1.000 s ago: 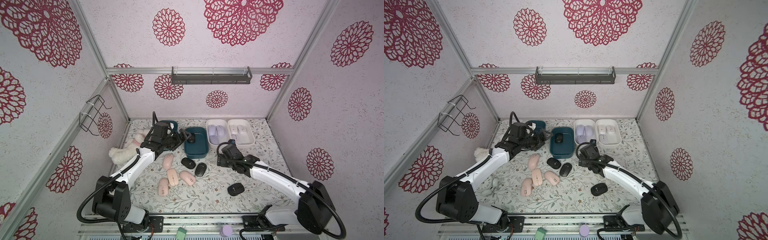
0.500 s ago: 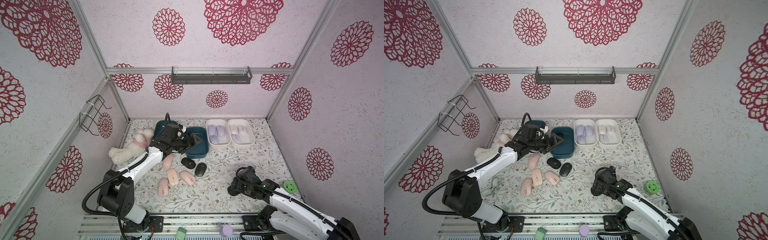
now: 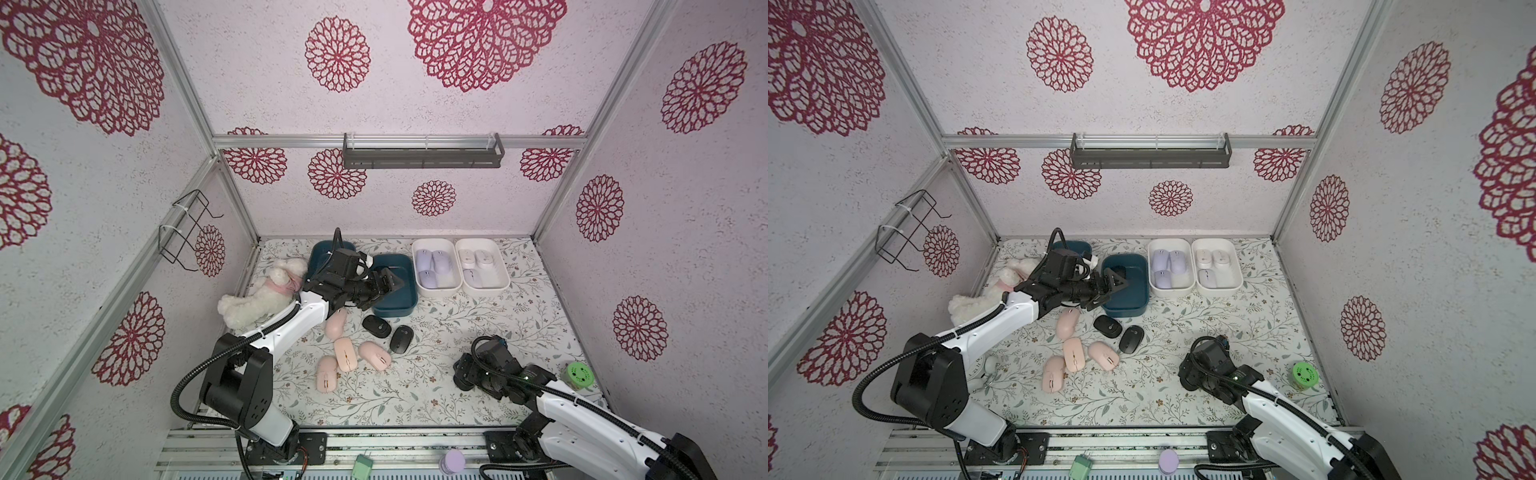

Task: Place the mice by color into the storage box
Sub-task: Adjust the mouse at the center of the board.

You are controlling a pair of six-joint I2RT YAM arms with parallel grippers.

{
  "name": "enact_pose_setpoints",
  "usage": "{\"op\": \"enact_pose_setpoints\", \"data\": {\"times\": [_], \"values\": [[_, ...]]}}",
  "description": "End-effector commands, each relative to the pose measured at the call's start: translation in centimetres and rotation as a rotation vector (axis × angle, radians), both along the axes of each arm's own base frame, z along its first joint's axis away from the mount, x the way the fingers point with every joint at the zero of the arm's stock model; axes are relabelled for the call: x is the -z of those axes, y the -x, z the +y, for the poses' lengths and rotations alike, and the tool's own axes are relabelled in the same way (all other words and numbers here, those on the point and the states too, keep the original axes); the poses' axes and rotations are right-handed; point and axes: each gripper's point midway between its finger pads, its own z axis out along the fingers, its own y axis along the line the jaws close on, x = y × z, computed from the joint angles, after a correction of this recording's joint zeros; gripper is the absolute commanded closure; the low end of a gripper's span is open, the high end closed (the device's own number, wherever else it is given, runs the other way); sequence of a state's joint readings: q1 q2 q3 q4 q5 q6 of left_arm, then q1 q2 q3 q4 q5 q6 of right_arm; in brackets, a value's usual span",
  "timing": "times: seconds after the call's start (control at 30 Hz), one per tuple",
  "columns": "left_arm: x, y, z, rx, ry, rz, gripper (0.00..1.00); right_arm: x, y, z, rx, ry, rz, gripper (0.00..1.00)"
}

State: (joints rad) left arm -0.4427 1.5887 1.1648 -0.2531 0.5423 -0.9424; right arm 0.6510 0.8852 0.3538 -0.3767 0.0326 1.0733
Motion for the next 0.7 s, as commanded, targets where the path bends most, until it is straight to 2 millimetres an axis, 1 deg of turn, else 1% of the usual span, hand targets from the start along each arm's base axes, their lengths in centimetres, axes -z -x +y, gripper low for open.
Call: {"op": "enact_pose_setpoints", "data": {"times": [0.0, 0.13, 0.3, 0.43, 0.47, 0.53, 0.6, 0.67], "values": [[-1.2, -0.3, -0.4, 0.019, 0.014, -0.028, 0.03, 0.1, -0.6, 0.9, -0.011, -0.039, -0.002, 0.05], [-1.0, -0.3, -0.4, 0.019, 0.007, -0.021, 0.03, 0.0, -1.7, 1.0, -0.032, -0.006, -0.012, 0.05], [-1.2, -0.3, -0.4, 0.022, 0.009, -0.021, 0.03, -1.0, -4.1, 1.8, -0.086, 0.029, -0.046, 0.05], [-1.4, -0.3, -0.1, 0.014, 0.0, -0.029, 0.03, -1.8, -5.1, 2.3, -0.125, 0.062, -0.054, 0.05], [-1.5, -0.3, -0.2, 0.014, 0.002, -0.032, 0.03, -1.8, -5.1, 2.1, -0.126, 0.076, -0.051, 0.05], [-1.5, -0.2, -0.1, 0.012, 0.002, -0.032, 0.03, -1.9, -4.7, 0.6, -0.079, 0.133, -0.037, 0.06], [-1.6, -0.2, -0.1, 0.01, 0.002, -0.033, 0.03, -2.1, -3.8, -0.9, -0.038, 0.166, -0.033, 0.06], [-1.6, -0.2, -0.3, 0.017, 0.011, -0.033, 0.03, -2.1, -2.5, -2.1, -0.017, 0.186, -0.016, 0.06]]}}
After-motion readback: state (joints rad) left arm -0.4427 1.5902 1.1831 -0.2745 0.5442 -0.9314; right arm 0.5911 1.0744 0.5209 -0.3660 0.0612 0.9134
